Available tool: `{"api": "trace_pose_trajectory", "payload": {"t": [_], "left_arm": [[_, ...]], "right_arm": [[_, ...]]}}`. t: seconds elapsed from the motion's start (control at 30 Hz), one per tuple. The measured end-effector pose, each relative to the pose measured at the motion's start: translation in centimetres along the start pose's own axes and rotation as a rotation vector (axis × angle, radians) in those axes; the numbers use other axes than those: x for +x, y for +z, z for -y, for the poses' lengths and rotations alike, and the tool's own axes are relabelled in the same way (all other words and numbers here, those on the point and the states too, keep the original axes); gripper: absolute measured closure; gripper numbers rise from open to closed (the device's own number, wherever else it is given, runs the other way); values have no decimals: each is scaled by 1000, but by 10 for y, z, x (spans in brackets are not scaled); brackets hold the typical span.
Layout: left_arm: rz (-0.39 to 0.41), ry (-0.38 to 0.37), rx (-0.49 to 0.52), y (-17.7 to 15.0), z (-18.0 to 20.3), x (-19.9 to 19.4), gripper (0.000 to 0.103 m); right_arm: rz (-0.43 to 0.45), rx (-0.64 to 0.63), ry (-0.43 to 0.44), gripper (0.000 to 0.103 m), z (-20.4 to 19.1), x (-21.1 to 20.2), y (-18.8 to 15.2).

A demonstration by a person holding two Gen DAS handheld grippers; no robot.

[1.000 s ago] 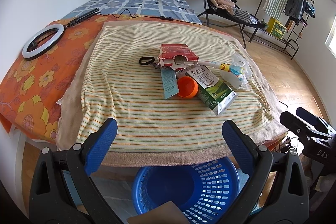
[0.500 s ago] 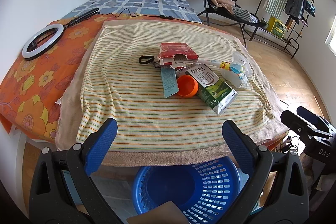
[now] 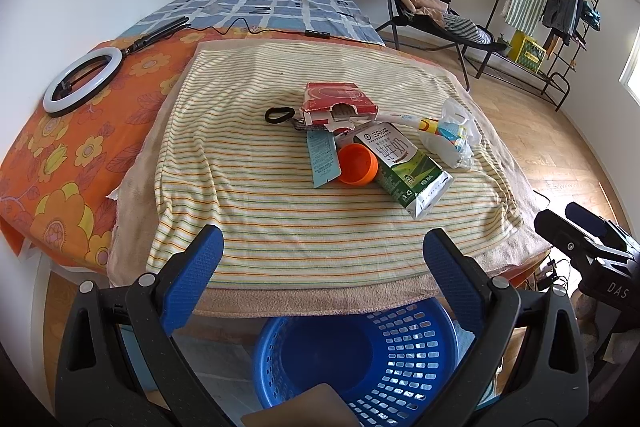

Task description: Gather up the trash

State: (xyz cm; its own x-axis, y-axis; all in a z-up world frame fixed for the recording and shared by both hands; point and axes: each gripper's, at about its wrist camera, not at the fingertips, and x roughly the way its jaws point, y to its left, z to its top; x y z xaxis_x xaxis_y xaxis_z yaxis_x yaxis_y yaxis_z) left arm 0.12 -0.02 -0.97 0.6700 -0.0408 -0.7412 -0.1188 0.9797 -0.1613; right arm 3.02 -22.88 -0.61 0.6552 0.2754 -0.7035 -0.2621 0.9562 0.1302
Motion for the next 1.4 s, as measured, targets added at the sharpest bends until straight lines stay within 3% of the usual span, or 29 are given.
{"api": "trace_pose_trajectory", "payload": {"t": [0.63, 1.0, 1.4], "left_arm": [[-2, 3, 1, -1, 0, -1, 1], [-11, 7, -6, -9, -12, 5, 1], [-54, -21, 7, 4, -9, 33, 1]], "right_arm": [[-13, 3, 0, 0, 1, 2, -1], [-72, 56, 15, 0, 13, 13, -3], [-28, 65, 36, 0, 32, 31, -4]]}}
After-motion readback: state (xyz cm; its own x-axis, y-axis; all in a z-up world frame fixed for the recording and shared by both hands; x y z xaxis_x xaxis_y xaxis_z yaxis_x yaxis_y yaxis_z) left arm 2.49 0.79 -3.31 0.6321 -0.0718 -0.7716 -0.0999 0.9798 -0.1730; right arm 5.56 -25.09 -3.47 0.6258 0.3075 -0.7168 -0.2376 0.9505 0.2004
